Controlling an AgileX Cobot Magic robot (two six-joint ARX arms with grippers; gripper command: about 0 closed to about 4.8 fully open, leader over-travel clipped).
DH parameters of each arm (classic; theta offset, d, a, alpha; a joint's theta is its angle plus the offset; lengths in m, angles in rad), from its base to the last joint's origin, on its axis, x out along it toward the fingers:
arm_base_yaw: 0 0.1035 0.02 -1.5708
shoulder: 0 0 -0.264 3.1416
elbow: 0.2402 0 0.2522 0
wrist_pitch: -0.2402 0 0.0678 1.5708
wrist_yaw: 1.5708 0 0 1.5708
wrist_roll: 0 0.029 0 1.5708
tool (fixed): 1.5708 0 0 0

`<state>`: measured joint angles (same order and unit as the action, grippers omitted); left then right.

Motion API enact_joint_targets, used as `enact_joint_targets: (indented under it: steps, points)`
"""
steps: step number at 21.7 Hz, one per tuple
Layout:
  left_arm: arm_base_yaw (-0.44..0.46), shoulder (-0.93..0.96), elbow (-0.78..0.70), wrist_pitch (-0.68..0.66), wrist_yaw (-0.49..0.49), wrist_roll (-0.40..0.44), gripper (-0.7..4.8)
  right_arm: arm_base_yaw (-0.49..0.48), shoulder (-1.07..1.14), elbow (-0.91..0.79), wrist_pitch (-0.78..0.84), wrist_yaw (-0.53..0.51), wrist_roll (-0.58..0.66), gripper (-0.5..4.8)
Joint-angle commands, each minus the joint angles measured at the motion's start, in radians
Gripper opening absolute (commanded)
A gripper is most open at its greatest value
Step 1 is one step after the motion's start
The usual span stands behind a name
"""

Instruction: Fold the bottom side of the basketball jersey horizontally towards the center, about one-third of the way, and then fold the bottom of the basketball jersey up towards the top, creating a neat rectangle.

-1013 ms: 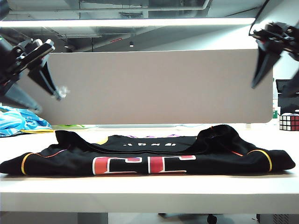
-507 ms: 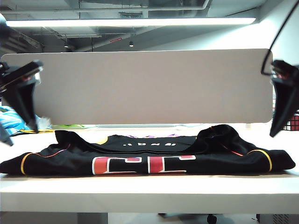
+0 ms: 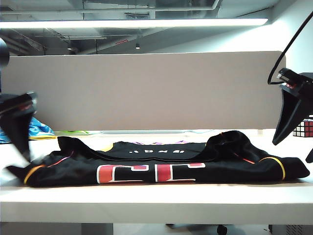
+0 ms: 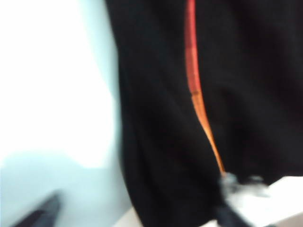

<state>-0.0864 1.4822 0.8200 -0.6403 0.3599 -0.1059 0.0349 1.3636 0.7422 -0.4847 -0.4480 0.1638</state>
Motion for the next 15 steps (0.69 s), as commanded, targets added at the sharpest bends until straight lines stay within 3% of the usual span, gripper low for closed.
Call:
enact_joint_targets:
  steps: [1, 9, 13, 15]
  points:
    - [0.001, 0.041, -0.008, -0.007, 0.008, 0.002, 3.95, 0.0, 0.011, 0.002, 0.014, 0.0, 0.001, 3.33]
    - [0.0, 0.082, -0.008, 0.006, 0.031, 0.002, 3.95, 0.0, 0.087, 0.002, 0.025, -0.003, 0.001, 3.33]
    - [0.0, 0.082, -0.008, 0.03, 0.104, 0.001, 3.94, 0.001, 0.093, 0.002, 0.029, -0.025, 0.002, 3.32]
    - [0.0, 0.082, -0.008, 0.038, 0.109, 0.001, 3.94, 0.001, 0.093, 0.002, 0.034, -0.03, 0.013, 3.09]
